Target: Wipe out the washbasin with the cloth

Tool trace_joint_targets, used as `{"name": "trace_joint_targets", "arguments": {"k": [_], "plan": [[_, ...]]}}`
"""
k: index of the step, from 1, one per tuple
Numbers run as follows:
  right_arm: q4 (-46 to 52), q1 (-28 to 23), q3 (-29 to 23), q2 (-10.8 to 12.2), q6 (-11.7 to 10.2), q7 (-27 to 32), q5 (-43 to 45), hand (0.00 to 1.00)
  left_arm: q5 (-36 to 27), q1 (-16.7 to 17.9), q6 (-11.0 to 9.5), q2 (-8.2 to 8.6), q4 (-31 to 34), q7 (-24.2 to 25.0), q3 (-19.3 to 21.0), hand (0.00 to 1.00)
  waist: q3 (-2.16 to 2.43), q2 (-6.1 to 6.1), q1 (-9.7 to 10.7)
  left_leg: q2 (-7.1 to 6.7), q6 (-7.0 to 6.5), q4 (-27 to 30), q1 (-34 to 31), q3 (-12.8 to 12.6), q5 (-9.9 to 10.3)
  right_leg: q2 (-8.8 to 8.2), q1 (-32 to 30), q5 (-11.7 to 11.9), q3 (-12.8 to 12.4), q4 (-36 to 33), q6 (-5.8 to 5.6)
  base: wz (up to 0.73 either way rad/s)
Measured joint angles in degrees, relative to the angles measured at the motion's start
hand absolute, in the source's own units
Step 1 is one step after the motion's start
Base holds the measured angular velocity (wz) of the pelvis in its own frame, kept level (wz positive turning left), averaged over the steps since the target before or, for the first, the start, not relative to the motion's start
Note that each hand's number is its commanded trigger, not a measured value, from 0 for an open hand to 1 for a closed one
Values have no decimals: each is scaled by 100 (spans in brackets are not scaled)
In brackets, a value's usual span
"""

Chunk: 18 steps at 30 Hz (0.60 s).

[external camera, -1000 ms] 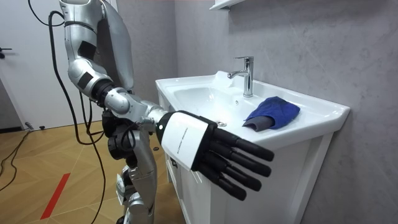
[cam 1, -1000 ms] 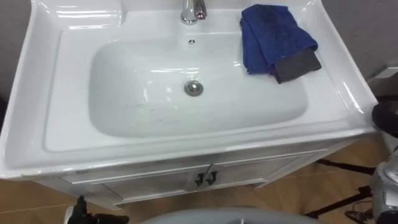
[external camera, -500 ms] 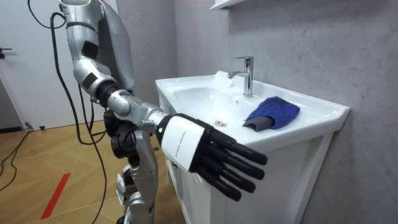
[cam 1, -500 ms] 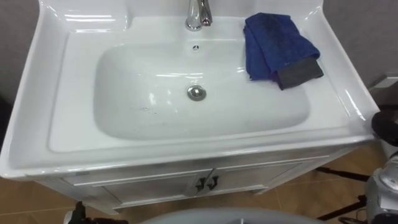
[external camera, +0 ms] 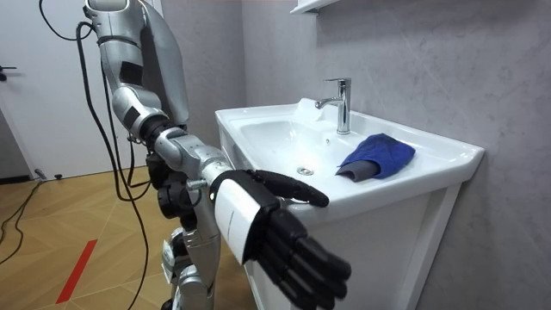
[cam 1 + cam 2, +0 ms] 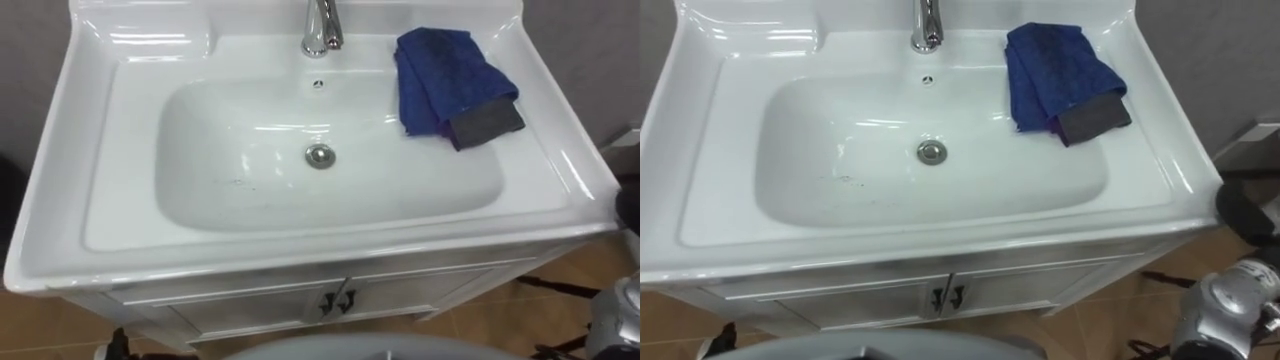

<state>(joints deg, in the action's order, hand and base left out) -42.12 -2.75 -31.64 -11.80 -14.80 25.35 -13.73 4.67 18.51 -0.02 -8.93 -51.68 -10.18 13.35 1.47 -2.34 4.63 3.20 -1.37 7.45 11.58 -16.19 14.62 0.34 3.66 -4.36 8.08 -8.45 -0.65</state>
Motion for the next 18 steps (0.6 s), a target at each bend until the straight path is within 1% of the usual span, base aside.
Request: {"name": "trace_joint_targets", "arguments": {"k": [2,3,4,5,7,9,10,11,12,13,14,15,16,17,18], "plan": [[103,57,-18,-1,80,11,-13,0,1,-4,0,30,9,63,0,0,-1,30,-5,-4,10,-7,-15,-49,6,8,-64,-28,-33,-44,-10,-16],[229,104,-17,-2,172,17,-13,0,4,-10,2,56,8,80,-2,0,-34,14,5,-5,16,-6,-34,-90,9,15,-95,-32,-54,-37,-7,-21],[376,121,-8,0,251,17,-15,0,0,-14,4,64,9,83,-2,0,-42,11,4,-6,17,-3,-57,-99,10,14,-137,-33,-52,-45,-4,-17],[736,59,20,1,423,24,-15,0,-2,-16,4,69,21,84,-3,0,-51,24,3,-8,22,10,-111,-119,7,14,-229,-38,-54,-93,3,-11],[1197,38,115,-6,602,156,39,0,-21,-20,0,69,34,85,-21,0,-101,42,2,-6,25,19,-169,-187,5,18,-366,-45,-71,-169,11,-22],[1668,-27,208,-5,734,261,80,0,-52,-46,-2,101,21,89,-17,0,-132,53,-18,-16,26,16,-216,-276,3,37,-495,-46,-198,-235,13,-29],[2011,-87,240,-7,799,293,81,0,-51,-56,-1,117,8,89,-12,0,-148,71,-6,-55,29,15,-250,-323,-1,46,-563,-46,-259,-245,14,-31],[2283,-93,259,-16,842,374,81,0,-52,-54,-2,118,-27,85,-2,0,-154,69,-17,-55,29,15,-287,-381,-2,62,-617,-47,-333,-255,15,-30],[2398,-92,284,-33,846,430,82,0,-38,-58,-4,114,-59,85,0,0,-160,59,-16,-54,31,15,-298,-398,-2,67,-642,-46,-353,-266,16,-26],[2547,-87,298,-101,847,514,78,0,-36,-60,-5,110,-145,75,3,0,-187,30,-12,-55,31,18,-305,-423,-3,71,-679,-47,-375,-304,18,-14],[2554,-57,307,-215,848,614,77,0,-64,-84,-5,111,-157,58,4,0,-211,-7,-17,-55,31,19,-302,-449,-3,71,-690,-52,-389,-319,22,-10],[2554,-41,314,-267,848,664,77,0,-68,-85,-5,104,-157,52,7,0,-210,-9,-19,-55,32,18,-301,-462,-3,71,-693,-52,-397,-319,22,-11],[2558,-16,348,-360,848,740,73,0,-67,-94,-5,86,-157,46,6,0,-220,-44,-28,-54,32,3,-309,-505,-3,79,-708,-54,-438,-323,23,-14],[2560,11,355,-418,849,805,73,0,-66,-115,-3,72,-157,36,2,0,-211,-54,-32,-25,32,-16,-323,-525,-1,87,-735,-56,-480,-330,26,-13],[2567,10,350,-434,849,845,72,0,-60,-89,-2,60,-157,33,2,0,-208,-62,-31,-27,31,-18,-335,-524,0,86,-747,-56,-482,-334,26,-7]]}}
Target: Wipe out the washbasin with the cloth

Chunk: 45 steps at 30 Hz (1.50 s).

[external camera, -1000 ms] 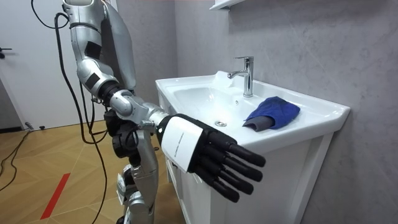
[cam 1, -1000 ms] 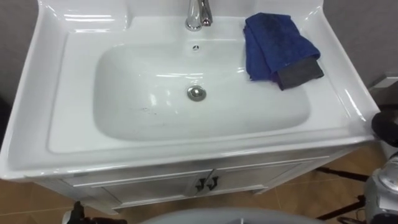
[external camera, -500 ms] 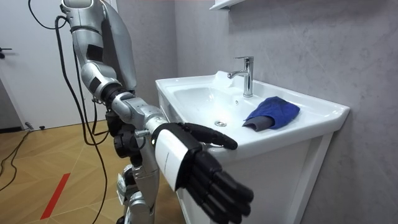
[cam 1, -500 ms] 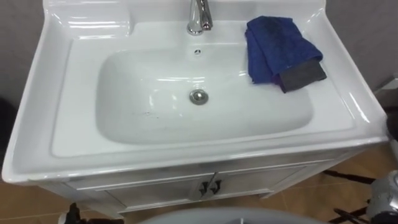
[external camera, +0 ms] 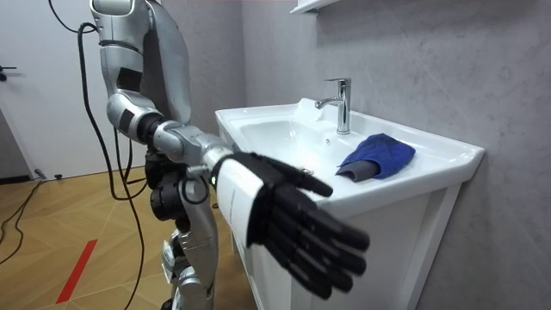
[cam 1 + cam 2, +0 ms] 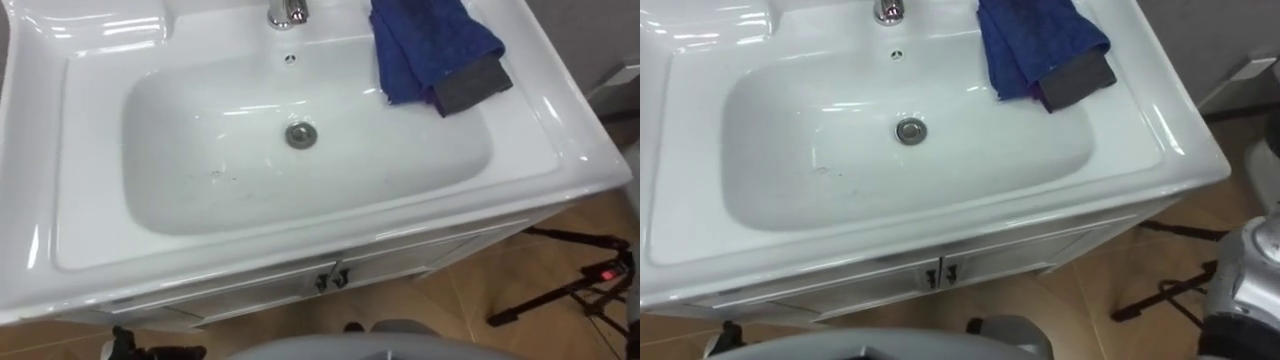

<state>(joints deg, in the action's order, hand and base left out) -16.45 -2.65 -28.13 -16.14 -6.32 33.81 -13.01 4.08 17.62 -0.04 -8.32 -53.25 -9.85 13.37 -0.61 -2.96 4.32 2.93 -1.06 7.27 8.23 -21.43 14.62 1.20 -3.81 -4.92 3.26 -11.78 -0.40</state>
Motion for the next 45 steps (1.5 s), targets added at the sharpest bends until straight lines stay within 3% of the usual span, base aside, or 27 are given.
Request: {"name": "trace_joint_targets", "arguments": {"k": [3,8,16,27,31,37,42,45], "plan": [[21,-36,-11,0,12,174,-87,0,0,72,16,-19,5,-13,-4,0,20,-25,42,8,1,-5,-11,0,1,4,-11,2,8,4,2,0],[20,-95,-20,6,33,415,-480,0,-4,124,131,-3,21,-66,-34,0,69,66,126,25,6,-45,-5,2,4,29,-14,2,8,12,2,0],[-120,-299,-28,9,145,485,-955,0,-11,114,226,-2,44,-66,-32,0,78,94,187,28,8,-40,-3,57,4,17,18,2,68,24,2,2],[-2657,-691,-73,77,269,491,-1111,0,-2,204,252,-3,201,-69,9,0,57,18,219,28,16,-53,27,155,10,-7,90,-44,152,15,16,4],[-3392,-803,-176,121,266,462,-1138,0,-6,216,250,-2,171,-63,44,0,72,39,222,31,21,-39,32,151,13,1,82,-68,142,-4,30,0],[-4438,-1080,-160,182,276,-174,-1115,0,0,230,252,-5,151,171,109,0,85,42,205,25,24,-52,129,226,14,-18,210,-97,217,19,27,6],[-5230,-1147,502,268,663,-1372,-1037,0,56,203,252,-39,81,451,115,0,64,-18,83,30,38,-40,154,280,22,-19,244,-138,247,18,41,5],[-5297,-1193,837,285,788,-1910,-424,0,60,106,270,-37,-80,516,115,0,61,-15,18,31,40,-18,133,280,24,-16,185,-139,239,12,41,0]]}}
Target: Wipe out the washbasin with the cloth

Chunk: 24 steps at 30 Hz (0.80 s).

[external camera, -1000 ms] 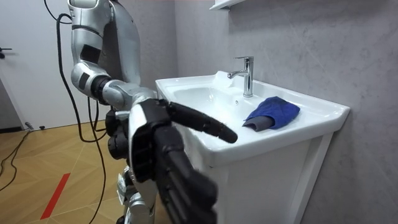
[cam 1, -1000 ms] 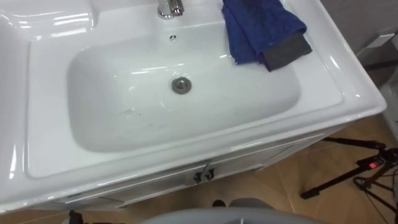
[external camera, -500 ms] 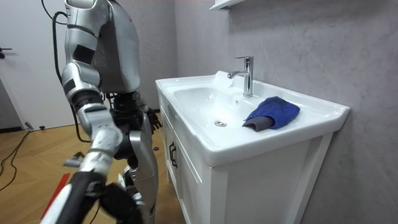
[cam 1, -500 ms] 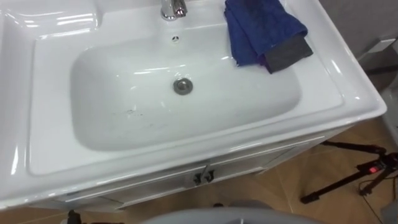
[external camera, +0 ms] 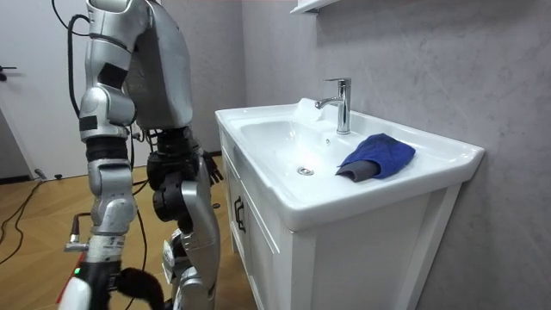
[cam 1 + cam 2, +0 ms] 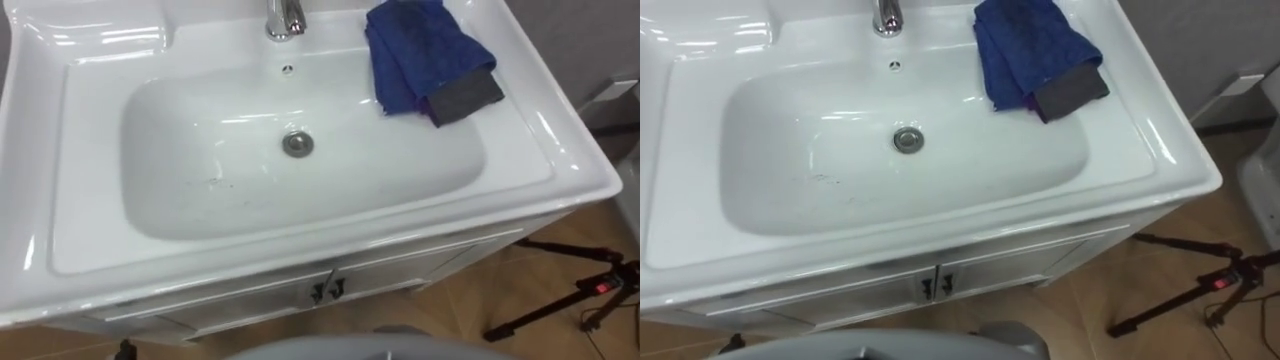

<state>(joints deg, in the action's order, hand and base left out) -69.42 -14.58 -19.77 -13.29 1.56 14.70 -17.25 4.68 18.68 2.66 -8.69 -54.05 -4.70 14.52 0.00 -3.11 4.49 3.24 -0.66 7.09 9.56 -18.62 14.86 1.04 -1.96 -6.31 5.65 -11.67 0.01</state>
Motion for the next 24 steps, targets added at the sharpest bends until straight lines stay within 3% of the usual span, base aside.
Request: {"name": "trace_joint_targets", "arguments": {"k": [2,11,17,24], "plan": [[0,95,296,14,105,-416,564,0,-3,-49,49,1,-57,17,-22,0,1,0,-19,3,3,-4,-24,-4,2,7,2,0,-7,-1,0,0],[-439,671,1182,159,282,-1439,1386,0,-68,-497,101,-3,-451,39,-533,0,19,92,-141,14,12,31,14,43,8,7,100,2,43,27,0,2],[-441,671,1421,257,356,-1810,1460,0,-71,-544,106,51,-562,47,-644,0,-47,202,-195,27,19,16,96,105,16,9,233,2,111,93,1,6],[-447,664,1409,341,392,-1985,1567,0,-72,-583,106,147,-705,31,-566,0,-54,273,-255,18,19,17,60,155,15,11,220,2,153,112,1,3]]}}
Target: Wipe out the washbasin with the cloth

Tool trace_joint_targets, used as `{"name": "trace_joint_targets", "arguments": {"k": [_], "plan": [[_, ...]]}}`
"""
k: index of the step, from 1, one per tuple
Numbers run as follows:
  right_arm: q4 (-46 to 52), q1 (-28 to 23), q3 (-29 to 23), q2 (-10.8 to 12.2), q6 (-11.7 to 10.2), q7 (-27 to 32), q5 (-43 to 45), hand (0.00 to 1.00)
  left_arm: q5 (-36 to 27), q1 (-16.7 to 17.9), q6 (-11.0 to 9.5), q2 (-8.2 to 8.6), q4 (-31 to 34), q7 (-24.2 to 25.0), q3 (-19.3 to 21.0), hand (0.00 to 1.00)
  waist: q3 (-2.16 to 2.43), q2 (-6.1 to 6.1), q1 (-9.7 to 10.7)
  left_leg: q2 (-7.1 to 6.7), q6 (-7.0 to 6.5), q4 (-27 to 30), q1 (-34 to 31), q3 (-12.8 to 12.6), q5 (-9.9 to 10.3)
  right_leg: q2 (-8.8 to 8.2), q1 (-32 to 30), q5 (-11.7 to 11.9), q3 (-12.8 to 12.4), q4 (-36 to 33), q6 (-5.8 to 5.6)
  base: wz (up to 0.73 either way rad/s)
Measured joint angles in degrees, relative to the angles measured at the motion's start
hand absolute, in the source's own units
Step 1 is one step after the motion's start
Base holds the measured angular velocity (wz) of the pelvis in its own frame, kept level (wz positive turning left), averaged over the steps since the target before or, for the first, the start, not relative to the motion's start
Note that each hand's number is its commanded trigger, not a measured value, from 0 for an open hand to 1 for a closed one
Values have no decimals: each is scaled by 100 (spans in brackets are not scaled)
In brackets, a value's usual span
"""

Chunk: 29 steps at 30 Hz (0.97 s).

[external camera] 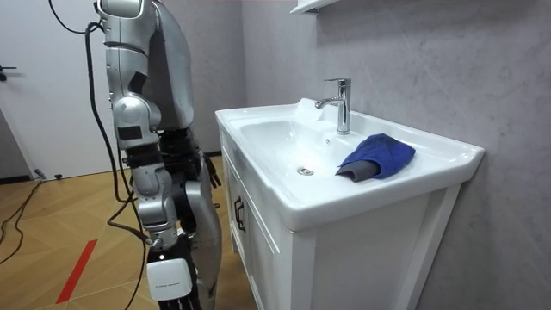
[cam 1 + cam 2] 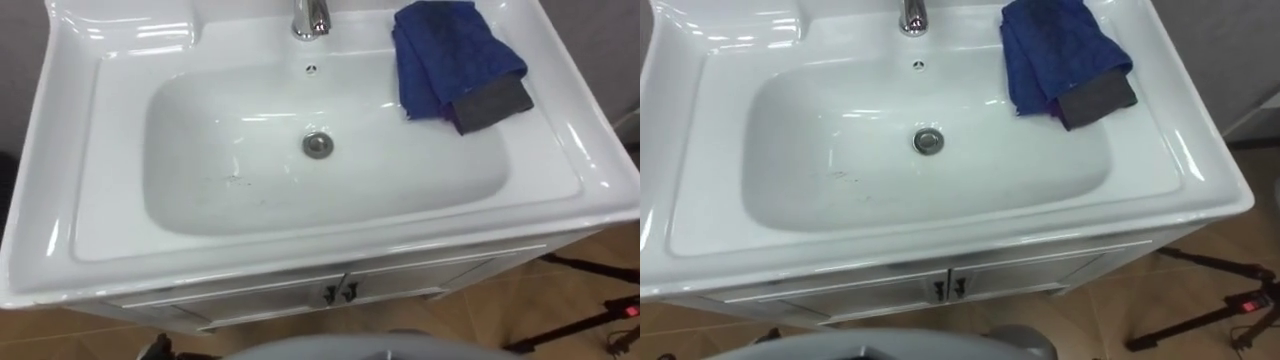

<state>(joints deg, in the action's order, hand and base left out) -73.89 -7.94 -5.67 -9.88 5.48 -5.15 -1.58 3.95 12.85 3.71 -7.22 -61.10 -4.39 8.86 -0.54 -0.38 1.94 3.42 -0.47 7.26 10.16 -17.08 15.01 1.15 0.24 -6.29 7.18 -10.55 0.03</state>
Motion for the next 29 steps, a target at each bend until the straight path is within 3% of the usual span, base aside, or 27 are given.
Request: {"name": "trace_joint_targets", "arguments": {"k": [5,10,20,29], "plan": [[4,0,3,65,23,8,-43,0,-3,-55,-5,40,-90,-83,118,0,29,-25,-91,-15,1,6,1,1,-1,-6,12,0,42,3,0,0],[9,4,1,85,22,21,-64,0,-14,-81,-12,67,-205,-163,218,0,29,-42,-87,-13,0,13,41,8,-1,-16,68,0,65,18,0,0],[8,30,2,86,28,72,-77,0,-823,-45,3,75,-338,-103,215,0,26,-40,-160,-9,0,24,57,22,-1,-19,83,0,60,8,1,0],[5,1,5,93,36,87,-253,0,-1110,-62,8,21,-476,23,205,0,24,-44,-228,-6,0,24,49,61,-1,-14,105,0,69,56,1,1]]}}
